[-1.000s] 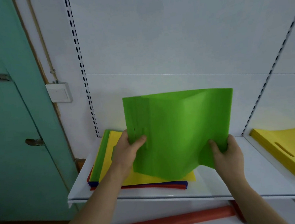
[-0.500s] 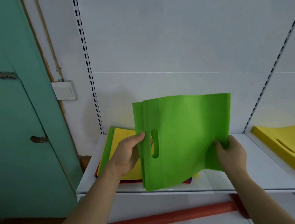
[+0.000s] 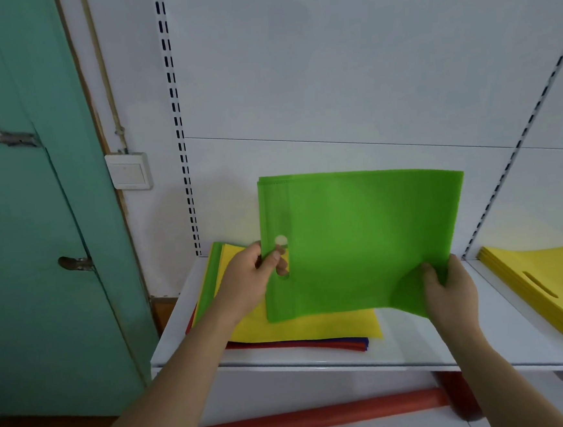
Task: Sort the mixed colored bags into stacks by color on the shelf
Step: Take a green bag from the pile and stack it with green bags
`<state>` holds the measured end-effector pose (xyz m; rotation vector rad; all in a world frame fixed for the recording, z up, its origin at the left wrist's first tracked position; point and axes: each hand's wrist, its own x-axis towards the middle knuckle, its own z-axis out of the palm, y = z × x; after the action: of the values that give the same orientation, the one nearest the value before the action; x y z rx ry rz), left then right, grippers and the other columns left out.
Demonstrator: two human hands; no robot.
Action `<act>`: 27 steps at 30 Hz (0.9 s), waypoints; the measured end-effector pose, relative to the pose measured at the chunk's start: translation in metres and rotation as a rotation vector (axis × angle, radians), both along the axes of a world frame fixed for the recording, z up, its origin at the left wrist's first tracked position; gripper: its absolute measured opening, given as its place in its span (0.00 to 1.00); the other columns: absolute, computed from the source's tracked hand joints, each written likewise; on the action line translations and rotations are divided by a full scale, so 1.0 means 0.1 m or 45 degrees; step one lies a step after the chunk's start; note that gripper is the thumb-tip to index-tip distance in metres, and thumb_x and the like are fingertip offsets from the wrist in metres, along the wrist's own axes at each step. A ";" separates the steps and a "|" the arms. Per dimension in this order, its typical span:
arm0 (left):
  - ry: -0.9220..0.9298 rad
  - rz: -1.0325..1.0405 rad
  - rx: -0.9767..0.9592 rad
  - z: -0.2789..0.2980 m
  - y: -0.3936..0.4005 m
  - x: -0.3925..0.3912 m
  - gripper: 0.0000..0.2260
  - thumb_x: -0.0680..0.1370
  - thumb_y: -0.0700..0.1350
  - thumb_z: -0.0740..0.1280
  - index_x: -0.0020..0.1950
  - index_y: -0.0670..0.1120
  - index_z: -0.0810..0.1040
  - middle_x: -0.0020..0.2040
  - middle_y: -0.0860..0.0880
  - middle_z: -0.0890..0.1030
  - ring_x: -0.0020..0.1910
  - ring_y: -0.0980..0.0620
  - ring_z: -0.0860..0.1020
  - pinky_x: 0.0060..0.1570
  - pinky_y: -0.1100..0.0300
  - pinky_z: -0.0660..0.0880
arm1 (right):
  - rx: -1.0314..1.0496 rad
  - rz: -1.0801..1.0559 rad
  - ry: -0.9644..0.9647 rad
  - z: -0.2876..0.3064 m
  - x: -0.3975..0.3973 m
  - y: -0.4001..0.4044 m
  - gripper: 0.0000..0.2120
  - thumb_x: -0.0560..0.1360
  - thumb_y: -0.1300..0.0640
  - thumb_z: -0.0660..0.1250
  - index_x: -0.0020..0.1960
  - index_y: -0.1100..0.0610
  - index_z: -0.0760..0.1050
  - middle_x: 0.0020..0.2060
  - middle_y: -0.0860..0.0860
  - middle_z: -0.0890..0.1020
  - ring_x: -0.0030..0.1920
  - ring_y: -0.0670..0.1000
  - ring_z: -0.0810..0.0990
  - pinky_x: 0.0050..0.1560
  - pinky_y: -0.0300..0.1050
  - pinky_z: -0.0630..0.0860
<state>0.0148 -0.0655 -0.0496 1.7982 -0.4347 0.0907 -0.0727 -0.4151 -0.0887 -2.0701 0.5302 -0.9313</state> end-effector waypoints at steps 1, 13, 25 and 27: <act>-0.021 0.032 -0.021 -0.01 0.02 0.03 0.05 0.86 0.46 0.65 0.58 0.52 0.81 0.47 0.54 0.88 0.51 0.55 0.85 0.57 0.54 0.76 | 0.004 0.013 -0.029 0.00 -0.02 0.03 0.04 0.82 0.55 0.64 0.49 0.46 0.71 0.39 0.46 0.80 0.40 0.46 0.77 0.36 0.47 0.69; -0.164 0.211 -0.031 -0.36 -0.40 -0.03 0.06 0.84 0.45 0.68 0.57 0.55 0.80 0.46 0.51 0.86 0.43 0.48 0.82 0.41 0.51 0.74 | 0.027 -0.137 -0.107 0.04 -0.56 -0.03 0.14 0.80 0.58 0.67 0.62 0.45 0.71 0.44 0.44 0.81 0.43 0.47 0.79 0.40 0.49 0.69; -0.438 0.197 0.040 -0.27 -2.09 -0.89 0.08 0.82 0.38 0.69 0.60 0.47 0.82 0.55 0.50 0.85 0.51 0.56 0.79 0.51 0.67 0.72 | -0.182 -0.333 -0.112 0.03 -2.01 -1.26 0.11 0.82 0.60 0.67 0.61 0.48 0.81 0.51 0.42 0.82 0.50 0.43 0.79 0.53 0.49 0.79; -0.455 0.168 0.064 -0.30 -2.52 -1.10 0.08 0.82 0.37 0.68 0.60 0.45 0.83 0.56 0.49 0.85 0.53 0.61 0.77 0.52 0.77 0.67 | -0.201 -0.337 -0.076 -0.01 -2.32 -1.57 0.15 0.82 0.63 0.66 0.65 0.52 0.80 0.56 0.43 0.80 0.52 0.47 0.79 0.56 0.50 0.78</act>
<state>-0.0948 -0.3176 -0.0792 1.8630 -0.5741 0.5029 -0.3047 -0.5725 -0.0895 -2.1380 0.7321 -1.2188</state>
